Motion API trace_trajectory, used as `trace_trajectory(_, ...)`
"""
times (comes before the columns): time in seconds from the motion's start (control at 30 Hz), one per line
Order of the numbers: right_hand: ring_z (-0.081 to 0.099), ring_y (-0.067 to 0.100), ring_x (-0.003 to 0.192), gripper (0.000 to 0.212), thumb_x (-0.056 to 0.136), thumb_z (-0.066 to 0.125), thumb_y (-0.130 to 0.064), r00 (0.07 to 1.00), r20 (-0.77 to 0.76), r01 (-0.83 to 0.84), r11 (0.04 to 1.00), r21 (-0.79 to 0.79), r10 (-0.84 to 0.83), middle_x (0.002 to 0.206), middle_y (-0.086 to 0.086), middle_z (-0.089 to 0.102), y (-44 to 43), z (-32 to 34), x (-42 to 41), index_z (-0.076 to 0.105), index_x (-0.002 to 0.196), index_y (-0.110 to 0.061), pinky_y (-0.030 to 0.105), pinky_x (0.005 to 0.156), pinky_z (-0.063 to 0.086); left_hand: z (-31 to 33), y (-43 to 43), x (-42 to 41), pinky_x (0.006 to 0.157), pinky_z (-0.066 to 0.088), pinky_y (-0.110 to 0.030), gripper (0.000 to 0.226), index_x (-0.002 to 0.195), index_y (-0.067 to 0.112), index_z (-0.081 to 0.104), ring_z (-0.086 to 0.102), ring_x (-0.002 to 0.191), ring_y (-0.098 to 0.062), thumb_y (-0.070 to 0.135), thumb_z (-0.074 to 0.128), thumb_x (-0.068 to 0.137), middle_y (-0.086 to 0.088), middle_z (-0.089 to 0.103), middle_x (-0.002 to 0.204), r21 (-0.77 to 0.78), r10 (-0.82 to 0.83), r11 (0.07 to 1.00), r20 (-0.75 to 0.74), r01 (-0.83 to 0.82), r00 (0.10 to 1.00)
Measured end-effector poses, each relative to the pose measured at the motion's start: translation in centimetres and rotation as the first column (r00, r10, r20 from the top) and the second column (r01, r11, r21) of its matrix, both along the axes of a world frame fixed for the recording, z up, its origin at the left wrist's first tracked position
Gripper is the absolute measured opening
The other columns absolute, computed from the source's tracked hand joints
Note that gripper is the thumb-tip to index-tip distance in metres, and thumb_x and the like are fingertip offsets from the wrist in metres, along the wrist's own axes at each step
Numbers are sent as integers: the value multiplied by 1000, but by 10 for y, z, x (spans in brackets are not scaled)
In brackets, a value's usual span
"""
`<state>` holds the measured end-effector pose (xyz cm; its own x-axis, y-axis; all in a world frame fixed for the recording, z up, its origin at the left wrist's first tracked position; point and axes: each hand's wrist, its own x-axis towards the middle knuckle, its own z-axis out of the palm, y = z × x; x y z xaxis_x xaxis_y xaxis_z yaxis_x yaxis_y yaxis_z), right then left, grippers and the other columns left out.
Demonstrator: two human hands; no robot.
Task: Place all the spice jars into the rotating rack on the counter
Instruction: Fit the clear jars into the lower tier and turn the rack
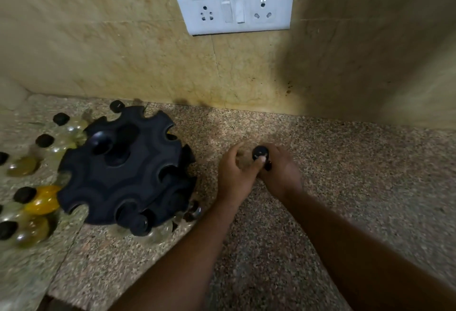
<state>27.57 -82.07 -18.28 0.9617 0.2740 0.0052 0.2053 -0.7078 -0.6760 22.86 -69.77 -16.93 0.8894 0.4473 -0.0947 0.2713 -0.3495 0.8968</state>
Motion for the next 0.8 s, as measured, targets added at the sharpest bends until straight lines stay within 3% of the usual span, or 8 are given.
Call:
trace_trajectory(0.1, 59, 20, 110, 55, 87, 65, -54, 999, 2, -33, 999, 21, 33, 126, -1, 63, 2, 7, -10, 56, 134, -27, 43, 91, 52, 0, 0, -29, 79, 45, -23, 52, 141, 26, 51, 57, 116, -14, 46, 62, 95, 7, 56, 132, -336, 302, 887, -99, -317, 948)
trace_trajectory(0.2, 55, 15, 110, 54, 85, 70, -52, 995, -7, -104, 994, 33, 104, 129, -2, 57, 13, 20, -21, 59, 132, -26, 30, 90, 45, -5, 5, -52, 69, 46, -29, 42, 117, 20, 67, 64, 86, -21, 54, 52, 98, -2, 69, 102, -587, 504, 590, -269, -555, 821)
trace_trajectory(0.3, 54, 21, 116, 56, 85, 74, -46, 983, -24, -184, 983, 15, 185, 135, 1, 52, 30, 33, -41, 58, 134, -25, 30, 92, 42, 1, 5, -72, 56, 44, -30, 59, 103, 16, 70, 63, 65, -21, 71, 49, 91, -4, 71, 77, -693, 595, 342, -363, -635, 717)
trace_trajectory(0.4, 55, 22, 118, 58, 82, 78, -41, 959, -37, -280, 960, 28, 281, 132, -1, 52, 46, 39, -61, 58, 134, -28, 33, 95, 45, 10, 10, -90, 70, 56, -34, 52, 102, 16, 66, 69, 79, -23, 65, 51, 94, -5, 73, 89, -760, 645, 176, -391, -625, 657)
trace_trajectory(0.47, 55, 21, 119, 58, 81, 80, -42, 938, -26, -345, 938, 34, 346, 134, -3, 50, 57, 41, -76, 58, 133, -30, 33, 95, 47, 9, 21, -103, 86, 59, -46, 45, 100, 13, 70, 73, 90, -30, 56, 56, 96, -11, 75, 99, -737, 690, 183, -375, -651, 619)
trace_trajectory(0.53, 54, 22, 123, 60, 79, 80, -45, 914, -6, -405, 913, 37, 406, 141, -4, 43, 68, 41, -93, 57, 133, -33, 36, 99, 48, 14, 32, -120, 89, 58, -47, 30, 87, 12, 73, 73, 89, -31, 39, 63, 97, -11, 76, 96, -716, 746, 183, -346, -674, 570)
trace_trajectory(0.67, 50, 18, 131, 59, 80, 81, -48, 902, 7, -431, 899, 69, 432, 156, -9, 28, 84, 40, -120, 59, 134, -36, 36, 104, 49, 24, 56, -153, 66, 56, -33, 25, 90, 7, 73, 71, 74, -25, 30, 64, 98, -11, 77, 90, -761, 721, 212, -301, -613, 624)
trace_trajectory(0.8, 48, 19, 133, 59, 80, 80, -48, 915, 5, -403, 913, 57, 404, 160, -8, 24, 101, 46, -136, 60, 134, -37, 33, 102, 48, 33, 74, -173, 42, 36, -23, 41, 91, 11, 65, 48, 43, -10, 47, 49, 103, 3, 56, 56, -799, 596, 222, -342, -559, 727)
